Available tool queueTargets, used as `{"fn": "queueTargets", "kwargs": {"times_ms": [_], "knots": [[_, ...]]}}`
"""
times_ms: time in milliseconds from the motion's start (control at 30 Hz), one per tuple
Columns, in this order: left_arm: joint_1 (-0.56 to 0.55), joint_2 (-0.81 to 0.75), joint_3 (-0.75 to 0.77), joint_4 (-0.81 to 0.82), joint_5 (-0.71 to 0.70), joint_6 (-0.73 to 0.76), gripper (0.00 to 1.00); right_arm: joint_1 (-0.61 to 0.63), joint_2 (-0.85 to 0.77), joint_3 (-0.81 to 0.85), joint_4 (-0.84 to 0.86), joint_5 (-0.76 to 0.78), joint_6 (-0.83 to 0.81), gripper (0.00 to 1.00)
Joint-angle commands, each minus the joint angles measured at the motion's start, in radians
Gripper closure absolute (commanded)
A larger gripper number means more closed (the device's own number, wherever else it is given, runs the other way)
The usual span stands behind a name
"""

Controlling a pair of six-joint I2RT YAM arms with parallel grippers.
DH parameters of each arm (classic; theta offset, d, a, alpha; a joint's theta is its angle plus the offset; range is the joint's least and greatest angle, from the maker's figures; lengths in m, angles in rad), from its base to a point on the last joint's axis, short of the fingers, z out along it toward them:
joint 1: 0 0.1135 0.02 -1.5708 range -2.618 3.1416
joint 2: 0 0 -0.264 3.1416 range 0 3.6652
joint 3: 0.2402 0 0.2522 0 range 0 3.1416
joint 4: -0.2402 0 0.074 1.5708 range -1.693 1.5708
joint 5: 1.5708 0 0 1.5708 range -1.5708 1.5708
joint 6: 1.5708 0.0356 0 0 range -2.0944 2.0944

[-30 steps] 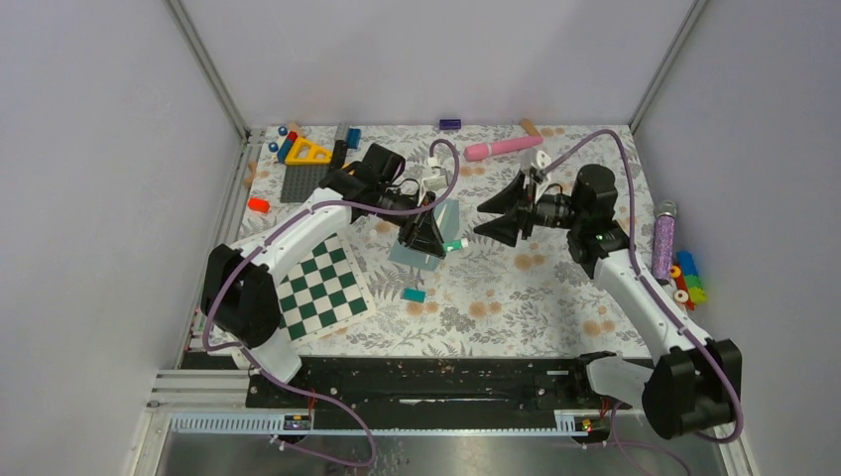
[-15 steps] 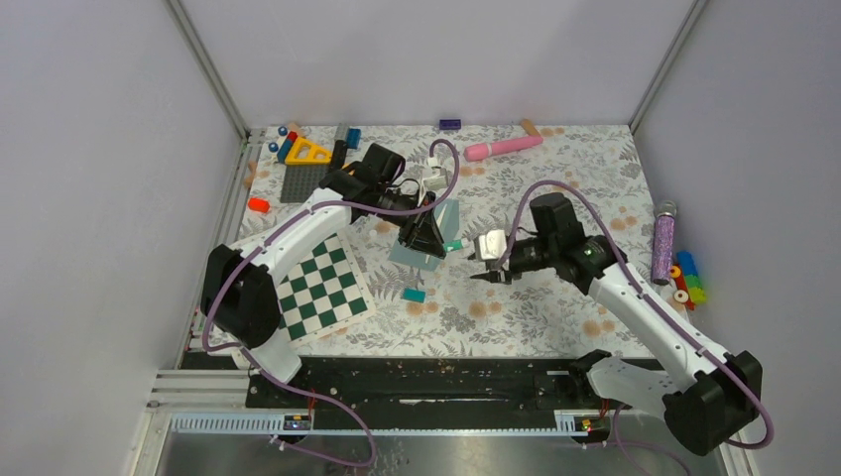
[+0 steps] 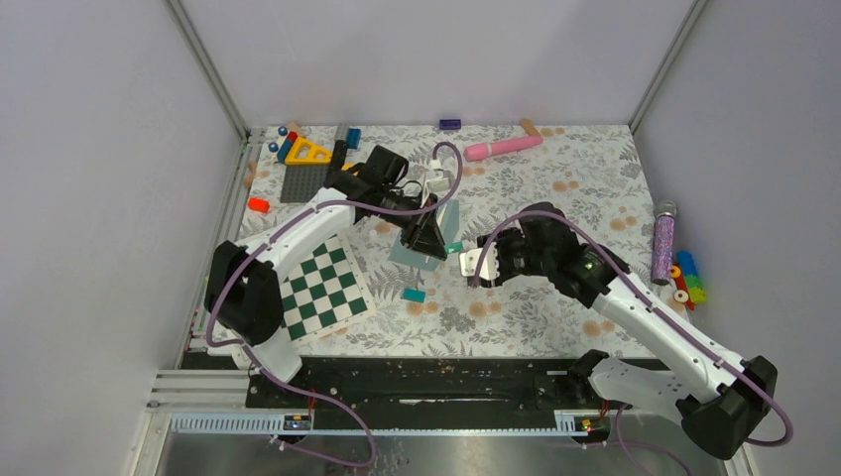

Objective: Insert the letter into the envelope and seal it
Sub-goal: Unscrew the solid glue.

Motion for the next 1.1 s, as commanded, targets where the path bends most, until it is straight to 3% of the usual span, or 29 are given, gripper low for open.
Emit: {"fn": "queueTargets", "kwargs": {"times_ms": [0, 367, 467, 667, 733, 800, 833, 1067], "knots": [[-0.017, 0.023, 0.028, 0.012, 0.009, -0.002, 1.0, 0.059, 0.006, 0.077, 0.027, 0.099, -0.027, 0.48], [-0.023, 0.021, 0.025, 0.012, 0.007, 0.003, 1.0, 0.13, 0.047, 0.046, 0.042, 0.129, -0.058, 0.5], [-0.023, 0.02, 0.025, 0.012, 0.009, 0.004, 1.0, 0.139, 0.054, 0.039, 0.065, 0.134, -0.045, 0.58], [-0.023, 0.024, 0.023, 0.012, 0.008, 0.004, 1.0, 0.156, 0.074, 0.049, 0.068, 0.148, -0.038, 0.6], [-0.023, 0.023, 0.024, 0.012, 0.01, 0.004, 1.0, 0.16, 0.083, 0.051, 0.067, 0.15, -0.038, 0.66], [-0.023, 0.02, 0.03, 0.001, 0.009, 0.016, 1.0, 0.16, 0.088, 0.057, 0.051, 0.149, -0.033, 0.87], [-0.024, 0.019, 0.039, -0.015, 0.006, 0.03, 1.0, 0.161, 0.09, 0.06, 0.039, 0.147, -0.032, 0.93], [-0.029, -0.045, 0.053, -0.084, -0.053, 0.123, 1.0, 0.16, 0.064, 0.063, -0.018, 0.056, 0.064, 0.92]]}}
